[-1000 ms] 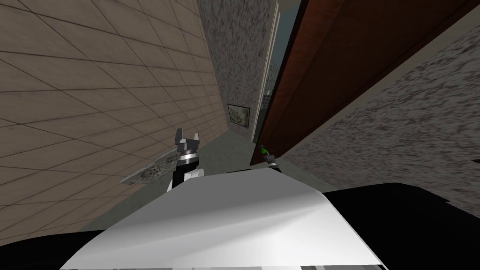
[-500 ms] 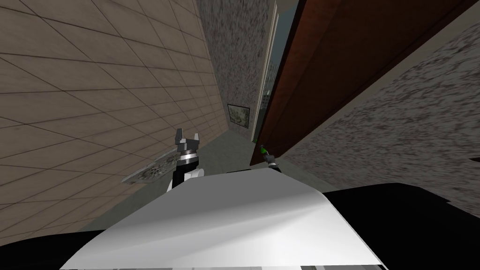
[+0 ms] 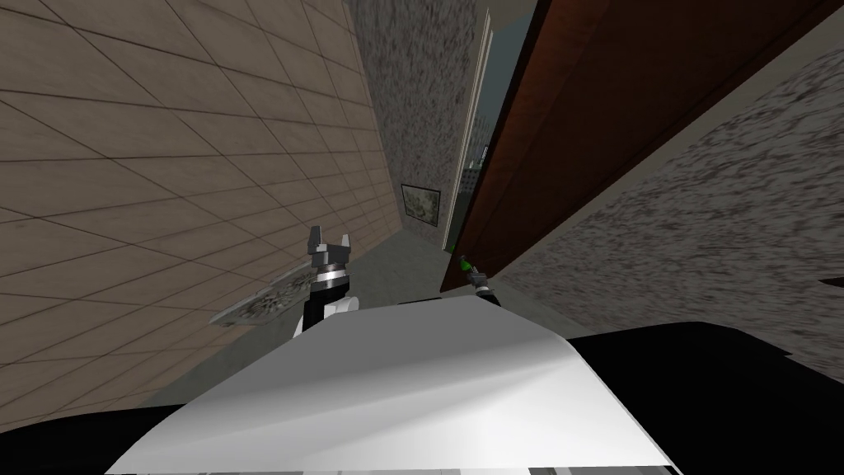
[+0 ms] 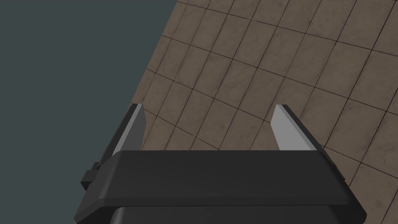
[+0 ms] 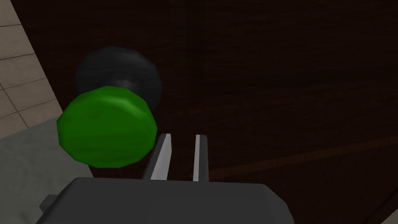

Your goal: Pull the door open

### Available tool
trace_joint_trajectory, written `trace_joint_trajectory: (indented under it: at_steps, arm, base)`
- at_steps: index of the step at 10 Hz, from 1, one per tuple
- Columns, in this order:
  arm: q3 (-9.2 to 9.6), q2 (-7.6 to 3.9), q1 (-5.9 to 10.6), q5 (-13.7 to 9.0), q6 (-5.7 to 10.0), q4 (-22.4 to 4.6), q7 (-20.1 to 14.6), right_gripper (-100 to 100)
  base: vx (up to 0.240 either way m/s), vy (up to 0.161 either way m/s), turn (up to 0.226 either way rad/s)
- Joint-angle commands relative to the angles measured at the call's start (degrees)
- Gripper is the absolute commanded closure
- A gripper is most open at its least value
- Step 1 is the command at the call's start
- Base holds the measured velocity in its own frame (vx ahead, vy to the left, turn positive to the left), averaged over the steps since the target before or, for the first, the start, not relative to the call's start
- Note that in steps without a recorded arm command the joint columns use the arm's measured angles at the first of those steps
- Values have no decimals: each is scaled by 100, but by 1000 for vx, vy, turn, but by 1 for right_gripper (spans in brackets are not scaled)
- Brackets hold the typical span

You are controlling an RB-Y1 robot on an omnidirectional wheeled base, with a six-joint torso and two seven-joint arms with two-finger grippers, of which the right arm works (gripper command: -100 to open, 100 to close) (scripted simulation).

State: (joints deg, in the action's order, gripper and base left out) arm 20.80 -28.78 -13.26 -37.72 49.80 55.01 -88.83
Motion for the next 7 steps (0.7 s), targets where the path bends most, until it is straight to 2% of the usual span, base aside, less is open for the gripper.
trace_joint_trajectory:
  at_steps: [1, 2, 7]
  arm:
    - [0, 0, 0, 0, 0, 0, 0, -100]
    - [0, 0, 0, 0, 0, 0, 0, 100]
    - [0, 0, 0, 0, 0, 0, 0, 100]
  base:
    - [35, 31, -40]
    - [3, -25, 17]
    - [-4, -6, 4]
